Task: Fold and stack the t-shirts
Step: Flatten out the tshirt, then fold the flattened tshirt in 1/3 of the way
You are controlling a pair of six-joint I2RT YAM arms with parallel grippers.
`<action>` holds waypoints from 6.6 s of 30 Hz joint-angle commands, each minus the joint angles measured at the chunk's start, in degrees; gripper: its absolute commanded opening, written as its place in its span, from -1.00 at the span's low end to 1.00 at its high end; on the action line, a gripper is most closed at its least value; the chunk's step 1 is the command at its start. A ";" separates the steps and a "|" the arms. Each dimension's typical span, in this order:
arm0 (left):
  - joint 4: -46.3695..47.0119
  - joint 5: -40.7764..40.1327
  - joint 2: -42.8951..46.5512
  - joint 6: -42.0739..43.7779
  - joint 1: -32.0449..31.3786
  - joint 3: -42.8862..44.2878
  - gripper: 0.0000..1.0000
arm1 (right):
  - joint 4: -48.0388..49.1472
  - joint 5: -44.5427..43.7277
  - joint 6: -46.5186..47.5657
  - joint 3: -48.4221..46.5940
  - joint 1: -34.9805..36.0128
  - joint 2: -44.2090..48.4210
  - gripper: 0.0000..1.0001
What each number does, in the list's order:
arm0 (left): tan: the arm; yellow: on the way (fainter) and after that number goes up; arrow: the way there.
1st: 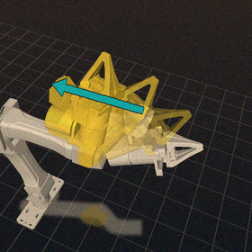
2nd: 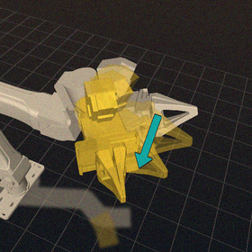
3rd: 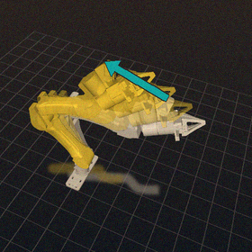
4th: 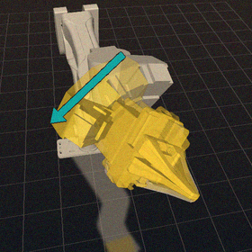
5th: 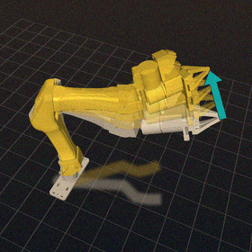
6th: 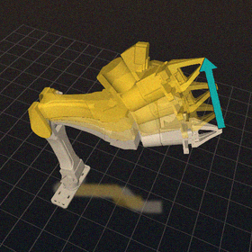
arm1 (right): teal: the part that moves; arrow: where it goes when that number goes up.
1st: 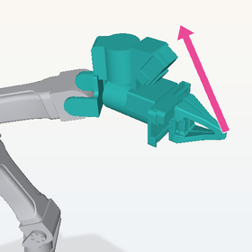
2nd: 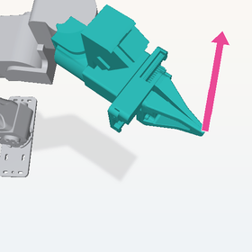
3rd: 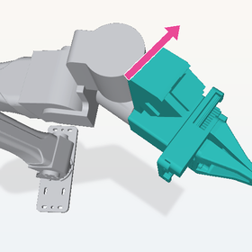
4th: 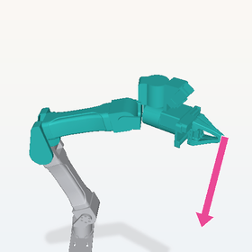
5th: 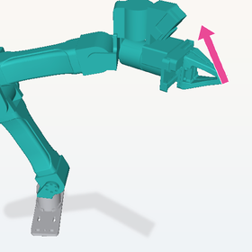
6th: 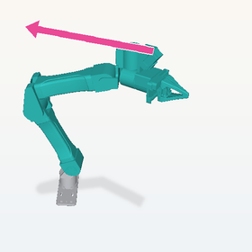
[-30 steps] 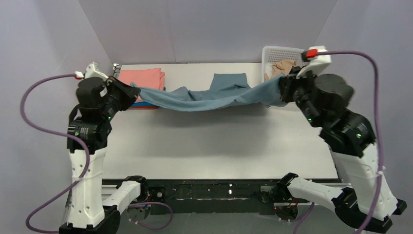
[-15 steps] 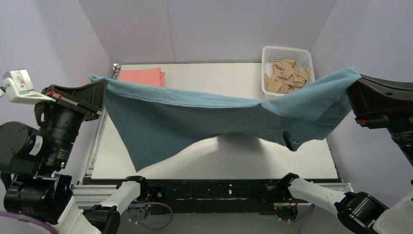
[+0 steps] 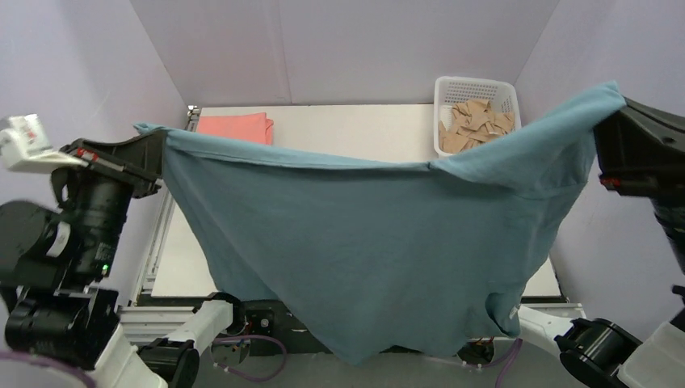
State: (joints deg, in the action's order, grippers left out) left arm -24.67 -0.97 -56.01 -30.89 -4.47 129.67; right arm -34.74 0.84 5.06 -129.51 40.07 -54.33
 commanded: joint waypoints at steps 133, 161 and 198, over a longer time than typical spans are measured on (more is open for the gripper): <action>6.02 8.82 -60.52 -5.25 1.31 -49.62 0.96 | 3.45 2.29 -33.11 61.63 -32.06 -50.68 0.60; 4.72 12.06 -57.28 -4.07 -0.05 -43.47 0.96 | 17.67 -2.29 -23.59 67.77 -29.81 -40.59 0.56; 11.48 8.80 -54.03 -6.06 0.24 -59.55 0.96 | 9.55 -12.68 -26.47 63.62 -20.50 -51.02 0.54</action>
State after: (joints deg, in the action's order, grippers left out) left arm -10.09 8.97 -106.04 -36.88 -4.67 68.82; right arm -27.49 -12.32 -24.01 -63.42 20.73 -101.49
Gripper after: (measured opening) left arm 0.981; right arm 0.767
